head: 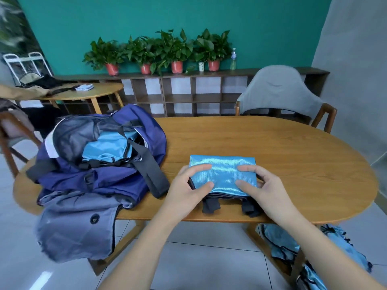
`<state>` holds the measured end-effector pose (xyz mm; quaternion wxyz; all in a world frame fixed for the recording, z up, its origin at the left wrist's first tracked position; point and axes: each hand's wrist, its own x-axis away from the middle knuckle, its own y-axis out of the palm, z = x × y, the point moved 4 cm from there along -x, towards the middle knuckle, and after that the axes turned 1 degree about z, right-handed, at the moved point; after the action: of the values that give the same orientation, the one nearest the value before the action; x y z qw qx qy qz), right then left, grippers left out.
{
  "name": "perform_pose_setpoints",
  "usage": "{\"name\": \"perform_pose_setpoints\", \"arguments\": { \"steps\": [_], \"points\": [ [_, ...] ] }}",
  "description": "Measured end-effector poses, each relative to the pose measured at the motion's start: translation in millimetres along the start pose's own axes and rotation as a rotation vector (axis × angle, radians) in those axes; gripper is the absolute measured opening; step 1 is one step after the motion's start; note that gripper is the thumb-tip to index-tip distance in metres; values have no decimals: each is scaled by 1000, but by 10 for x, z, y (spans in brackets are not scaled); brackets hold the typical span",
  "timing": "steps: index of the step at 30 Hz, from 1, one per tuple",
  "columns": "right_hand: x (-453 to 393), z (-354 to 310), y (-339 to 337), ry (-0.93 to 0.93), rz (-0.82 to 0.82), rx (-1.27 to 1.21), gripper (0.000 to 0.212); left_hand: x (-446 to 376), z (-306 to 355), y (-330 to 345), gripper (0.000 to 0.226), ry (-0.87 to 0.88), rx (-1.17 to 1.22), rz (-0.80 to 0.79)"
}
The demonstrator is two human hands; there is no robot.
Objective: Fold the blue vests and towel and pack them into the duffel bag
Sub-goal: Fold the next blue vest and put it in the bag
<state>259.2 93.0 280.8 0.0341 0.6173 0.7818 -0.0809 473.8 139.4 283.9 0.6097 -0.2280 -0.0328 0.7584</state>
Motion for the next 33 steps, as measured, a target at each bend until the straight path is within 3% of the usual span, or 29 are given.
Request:
{"name": "perform_pose_setpoints", "arguments": {
  "steps": [8, 12, 19, 25, 33],
  "points": [
    [25, -391, 1134, -104, -118, 80, 28, 347, -64, -1330, 30, -15, 78, 303],
    [-156, -577, 1882, -131, -196, 142, 36, 392, -111, -2105, 28, -44, -104, 408],
    [-763, -662, 3112, -59, -292, 143, 29, -31, -371, -3206, 21, -169, -433, 498],
    [-1514, -557, 3796, 49, -214, 122, 40, -713, -772, -3420, 34, -189, -508, 435],
    [-2168, -428, 3879, -59, -112, 374, 52, -1543, -1017, -3110, 43, -278, -435, 337]
  ]
}}
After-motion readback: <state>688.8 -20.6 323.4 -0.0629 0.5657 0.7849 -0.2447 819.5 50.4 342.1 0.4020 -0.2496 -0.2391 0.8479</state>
